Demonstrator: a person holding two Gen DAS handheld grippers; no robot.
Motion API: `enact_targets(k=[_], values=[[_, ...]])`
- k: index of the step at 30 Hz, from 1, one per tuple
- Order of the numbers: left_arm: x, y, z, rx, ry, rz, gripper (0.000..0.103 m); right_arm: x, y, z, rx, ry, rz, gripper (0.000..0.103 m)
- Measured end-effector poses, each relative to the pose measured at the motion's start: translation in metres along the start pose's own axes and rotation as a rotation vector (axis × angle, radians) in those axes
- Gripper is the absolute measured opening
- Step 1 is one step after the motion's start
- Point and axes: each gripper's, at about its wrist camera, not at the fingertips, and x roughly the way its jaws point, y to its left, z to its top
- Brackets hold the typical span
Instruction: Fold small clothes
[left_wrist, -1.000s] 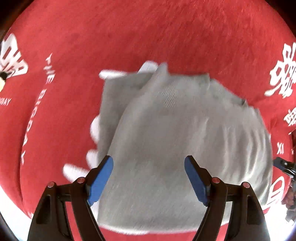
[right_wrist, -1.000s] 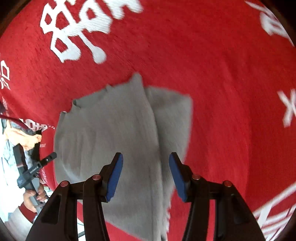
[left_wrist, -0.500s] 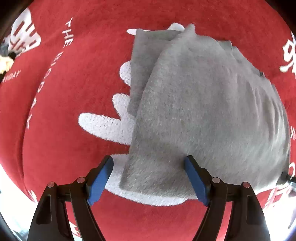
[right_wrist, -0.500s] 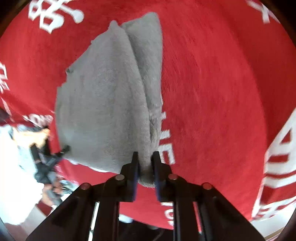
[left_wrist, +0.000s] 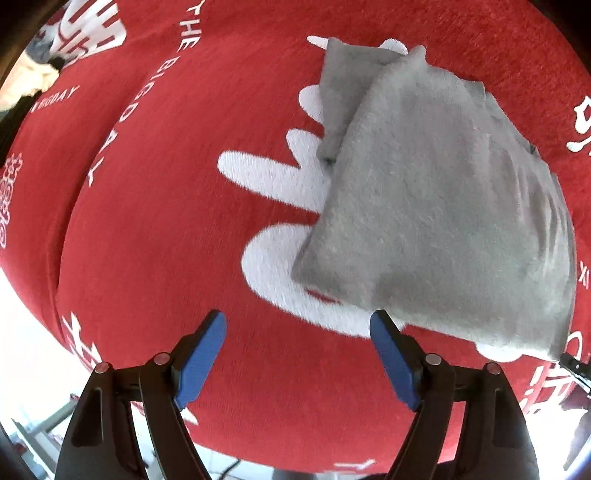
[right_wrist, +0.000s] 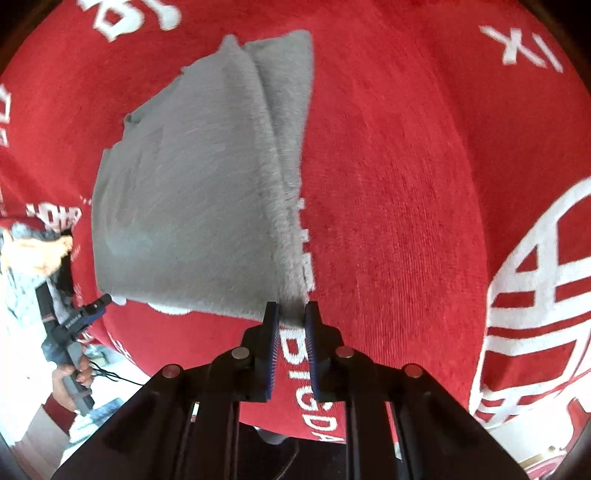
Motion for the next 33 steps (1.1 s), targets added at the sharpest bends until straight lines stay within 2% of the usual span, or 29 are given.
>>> enact_targets(k=[2,4,6,10,13,17,21,26,29,33], values=[[-0.005,-0.002,-0.007,-0.021,0.006,-0.019,0.081,-0.008,0.007,-0.004,-0.031,-0.018,-0.009,0.022],[-0.011,-0.011,-0.01,-0.026,0.004,-0.031,0.081,-0.015,0.016,-0.008,-0.061,-0.036,-0.008,0.034],[-0.015,-0.019,-0.014,-0.023,-0.002,-0.043,0.081,-0.02,0.029,-0.011,-0.103,-0.053,-0.016,0.039],[-0.021,-0.024,-0.025,-0.022,-0.012,-0.093,0.081,-0.017,0.058,-0.014,-0.174,-0.056,-0.005,0.039],[-0.019,-0.017,-0.021,-0.029,-0.008,-0.131,0.081,-0.01,0.076,-0.019,-0.199,-0.046,0.016,0.039],[-0.016,-0.007,-0.017,-0.006,0.004,-0.19,0.081,0.002,0.095,-0.03,-0.197,-0.039,0.032,0.04],[-0.011,-0.005,-0.001,0.044,0.01,-0.204,0.081,0.02,0.121,-0.047,-0.171,-0.026,0.07,0.04],[-0.013,0.02,0.009,0.062,0.003,-0.288,0.081,0.052,0.157,-0.066,-0.148,-0.001,0.102,0.04],[-0.015,0.027,0.018,0.119,-0.026,-0.304,0.081,0.07,0.177,-0.068,-0.124,0.003,0.165,0.04],[-0.017,0.028,0.037,0.172,-0.074,-0.39,0.081,0.101,0.191,-0.056,-0.03,0.0,0.296,0.054]])
